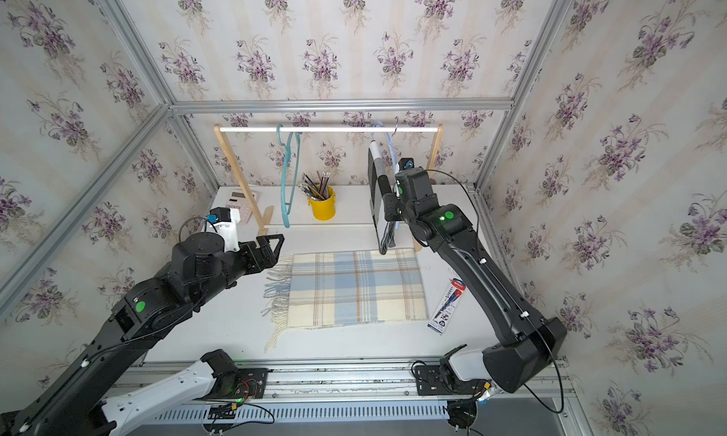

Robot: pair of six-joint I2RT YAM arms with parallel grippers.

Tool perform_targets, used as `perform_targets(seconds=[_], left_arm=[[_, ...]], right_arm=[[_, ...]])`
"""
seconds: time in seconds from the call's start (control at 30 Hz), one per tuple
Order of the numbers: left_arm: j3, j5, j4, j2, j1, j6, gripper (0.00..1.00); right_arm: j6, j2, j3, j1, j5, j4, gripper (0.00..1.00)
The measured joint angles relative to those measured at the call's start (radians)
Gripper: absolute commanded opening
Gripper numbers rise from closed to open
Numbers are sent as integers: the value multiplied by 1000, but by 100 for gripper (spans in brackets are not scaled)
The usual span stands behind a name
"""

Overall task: Hang the scarf on the hanger
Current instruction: Place the hanger at the clothesline.

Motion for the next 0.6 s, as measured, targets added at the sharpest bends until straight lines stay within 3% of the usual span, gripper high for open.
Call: perform_targets(seconds=[0.23, 0.5, 0.53, 0.6], left_arm=[[-12, -21, -2, -20, 0, 14, 92], [-26, -31, -8, -24, 0, 23, 92], [-26, -31, -8, -23, 0, 23, 92], [-26, -31, -8, -21, 0, 24, 92]], right_arm=[[18, 83, 46, -23, 2, 7, 0], [32, 76, -12, -24, 2, 26, 0], [33, 72, -15, -24, 2, 27, 7], [43, 66, -18, -24, -2, 26, 33]])
